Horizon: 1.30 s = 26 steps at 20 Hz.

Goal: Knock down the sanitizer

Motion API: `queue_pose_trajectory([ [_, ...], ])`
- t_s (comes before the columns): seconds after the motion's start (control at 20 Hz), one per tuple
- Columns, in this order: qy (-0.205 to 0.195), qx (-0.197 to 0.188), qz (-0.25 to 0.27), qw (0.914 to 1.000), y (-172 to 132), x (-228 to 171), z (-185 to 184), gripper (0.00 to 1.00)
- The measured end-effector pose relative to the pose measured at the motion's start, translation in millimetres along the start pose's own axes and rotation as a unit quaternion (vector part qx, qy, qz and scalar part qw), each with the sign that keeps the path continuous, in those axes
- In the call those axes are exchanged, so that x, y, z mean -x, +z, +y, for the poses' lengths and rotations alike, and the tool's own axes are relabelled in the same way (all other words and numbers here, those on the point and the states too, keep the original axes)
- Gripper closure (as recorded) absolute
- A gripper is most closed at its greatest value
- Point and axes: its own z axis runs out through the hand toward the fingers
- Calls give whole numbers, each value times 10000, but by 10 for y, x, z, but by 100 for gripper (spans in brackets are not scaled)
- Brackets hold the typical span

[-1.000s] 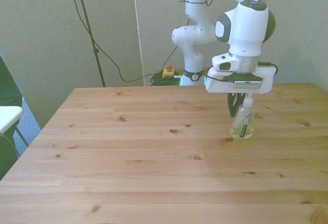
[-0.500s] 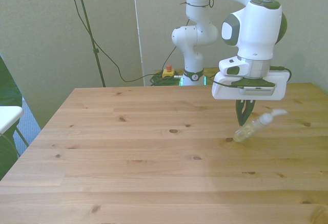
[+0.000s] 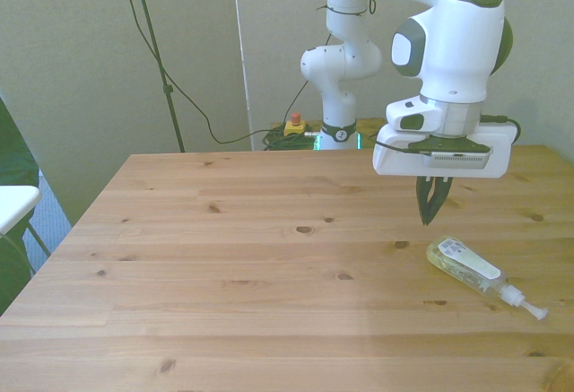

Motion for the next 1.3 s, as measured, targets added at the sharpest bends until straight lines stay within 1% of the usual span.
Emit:
queue_pose_trajectory([
  [0.25,-45,-25,28,10000,-184,72,197,0],
  [0.7,-115,-16,-55,9999,-315,253,544,0],
  [0.85,-158,6,-87,9998,-327,308,673,0],
  [1.1,-261,6,-175,9995,-360,540,887,0],
  [1.3,-412,70,-281,9987,-301,742,1034,0],
])
